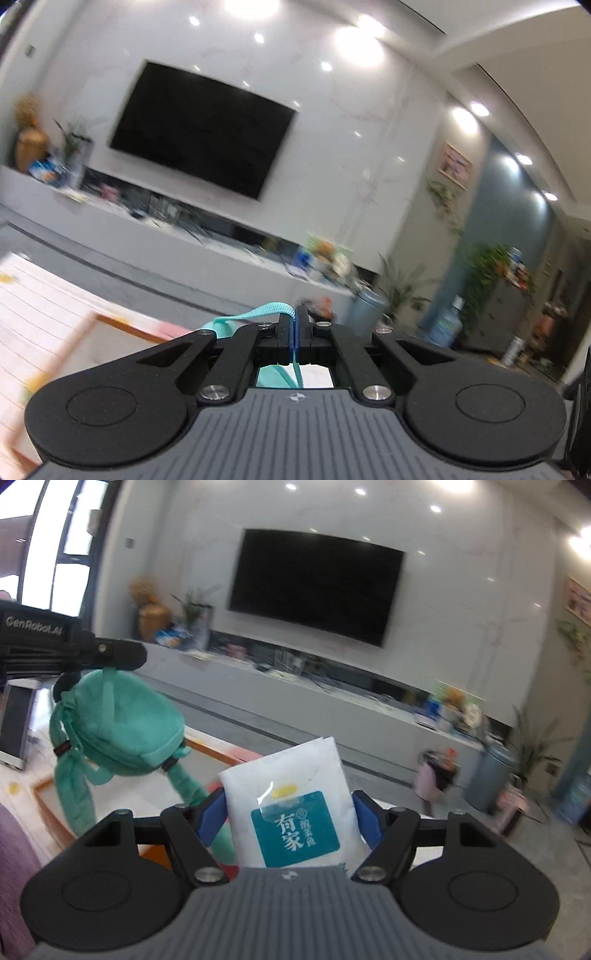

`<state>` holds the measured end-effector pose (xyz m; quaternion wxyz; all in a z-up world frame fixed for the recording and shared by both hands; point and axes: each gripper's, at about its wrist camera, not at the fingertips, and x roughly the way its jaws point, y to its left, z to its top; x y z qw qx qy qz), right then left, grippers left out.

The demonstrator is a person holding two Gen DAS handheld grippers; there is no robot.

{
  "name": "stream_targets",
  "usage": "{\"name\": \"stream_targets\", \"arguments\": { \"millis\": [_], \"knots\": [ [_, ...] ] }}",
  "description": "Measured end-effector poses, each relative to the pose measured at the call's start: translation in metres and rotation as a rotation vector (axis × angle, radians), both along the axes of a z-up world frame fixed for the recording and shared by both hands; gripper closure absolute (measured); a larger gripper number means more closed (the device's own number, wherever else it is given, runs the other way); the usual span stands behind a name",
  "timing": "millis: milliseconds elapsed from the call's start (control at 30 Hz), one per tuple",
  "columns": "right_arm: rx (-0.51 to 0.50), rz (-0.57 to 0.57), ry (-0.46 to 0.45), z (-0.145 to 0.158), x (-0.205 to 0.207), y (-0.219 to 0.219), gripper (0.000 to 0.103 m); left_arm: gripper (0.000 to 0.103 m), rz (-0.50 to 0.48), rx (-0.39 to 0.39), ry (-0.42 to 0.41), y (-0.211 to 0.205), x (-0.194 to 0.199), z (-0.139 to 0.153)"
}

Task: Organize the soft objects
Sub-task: 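Lift the teal bag with the left tool and carry it over the orange box, then release the teal bag into the orange box while the right tool drops the tissue pack in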

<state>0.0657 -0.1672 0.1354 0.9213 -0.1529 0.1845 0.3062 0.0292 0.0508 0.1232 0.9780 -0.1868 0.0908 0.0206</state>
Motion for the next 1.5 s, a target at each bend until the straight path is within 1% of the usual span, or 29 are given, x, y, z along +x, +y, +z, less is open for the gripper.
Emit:
{"name": "stream_targets", "arguments": {
  "millis": [100, 167, 267, 333, 433, 533, 633, 667, 733, 767, 833, 867, 900, 967, 1000, 1067, 1133, 1167, 1200, 1233, 1267, 1333, 1400, 1433, 1500],
  "knots": [
    [0.000, 0.075, 0.012, -0.004, -0.006, 0.040, 0.032, 0.103, 0.052, -0.009, 0.015, 0.025, -0.009, -0.003],
    [-0.007, 0.120, 0.025, -0.010, -0.008, 0.065, 0.033, 0.103, 0.091, -0.034, 0.038, 0.043, -0.012, -0.009],
    [-0.032, 0.210, 0.069, -0.021, -0.011, 0.101, 0.034, 0.103, 0.124, -0.064, 0.109, 0.068, -0.010, -0.018],
    [-0.071, 0.276, 0.099, -0.033, -0.009, 0.124, 0.034, 0.103, 0.114, -0.088, 0.161, 0.084, -0.005, -0.027],
    [-0.129, 0.342, 0.138, -0.054, -0.006, 0.154, 0.035, 0.103, 0.086, -0.148, 0.223, 0.111, 0.001, -0.042],
    [-0.170, 0.374, 0.196, -0.074, 0.007, 0.178, 0.035, 0.103, 0.052, -0.176, 0.242, 0.129, 0.009, -0.062],
    [-0.219, 0.399, 0.257, -0.093, 0.019, 0.197, 0.036, 0.103, 0.043, -0.168, 0.264, 0.136, 0.019, -0.079],
    [-0.236, 0.411, 0.277, -0.099, 0.023, 0.202, 0.036, 0.103, 0.048, -0.162, 0.255, 0.137, 0.022, -0.082],
    [-0.262, 0.434, 0.316, -0.109, 0.030, 0.211, 0.036, 0.103, 0.053, -0.172, 0.187, 0.142, 0.022, -0.087],
    [-0.267, 0.442, 0.334, -0.118, 0.031, 0.210, 0.036, 0.103, 0.047, -0.164, 0.154, 0.143, 0.021, -0.087],
    [-0.270, 0.444, 0.359, -0.129, 0.035, 0.211, 0.036, 0.103, 0.042, -0.120, 0.140, 0.141, 0.022, -0.085],
    [-0.265, 0.441, 0.367, -0.134, 0.035, 0.213, 0.036, 0.103, 0.037, -0.112, 0.118, 0.137, 0.020, -0.084],
    [-0.247, 0.431, 0.380, -0.137, 0.038, 0.212, 0.036, 0.103, 0.025, -0.112, 0.090, 0.134, 0.018, -0.084],
    [-0.217, 0.418, 0.422, -0.141, 0.045, 0.211, 0.036, 0.103, 0.048, -0.145, 0.022, 0.132, 0.012, -0.088],
    [-0.204, 0.414, 0.434, -0.142, 0.046, 0.209, 0.036, 0.103, 0.050, -0.164, 0.015, 0.131, 0.012, -0.090],
    [-0.202, 0.412, 0.412, -0.143, 0.045, 0.206, 0.036, 0.103, 0.059, -0.191, 0.022, 0.131, 0.012, -0.093],
    [-0.197, 0.414, 0.405, -0.141, 0.043, 0.203, 0.036, 0.103, 0.062, -0.209, -0.007, 0.132, 0.008, -0.095],
    [-0.197, 0.413, 0.404, -0.142, 0.041, 0.203, 0.036, 0.103, 0.063, -0.208, -0.028, 0.132, 0.005, -0.094],
    [-0.197, 0.411, 0.401, -0.141, 0.041, 0.203, 0.036, 0.103, 0.056, -0.190, -0.024, 0.133, 0.007, -0.091],
    [-0.197, 0.408, 0.398, -0.141, 0.040, 0.203, 0.036, 0.103, 0.038, -0.152, 0.009, 0.130, 0.009, -0.087],
    [-0.196, 0.404, 0.394, -0.142, 0.040, 0.202, 0.036, 0.103, 0.044, -0.111, 0.056, 0.129, 0.013, -0.084],
    [-0.195, 0.395, 0.386, -0.141, 0.034, 0.197, 0.036, 0.103, 0.087, -0.016, 0.179, 0.122, 0.020, -0.086],
    [-0.195, 0.392, 0.382, -0.139, 0.031, 0.197, 0.036, 0.103, 0.113, 0.057, 0.293, 0.117, 0.026, -0.095],
    [-0.193, 0.389, 0.381, -0.137, 0.029, 0.196, 0.036, 0.103, 0.105, 0.079, 0.363, 0.116, 0.031, -0.100],
    [-0.189, 0.377, 0.387, -0.137, 0.028, 0.192, 0.038, 0.103, 0.099, 0.083, 0.490, 0.116, 0.039, -0.111]
  ]
}}
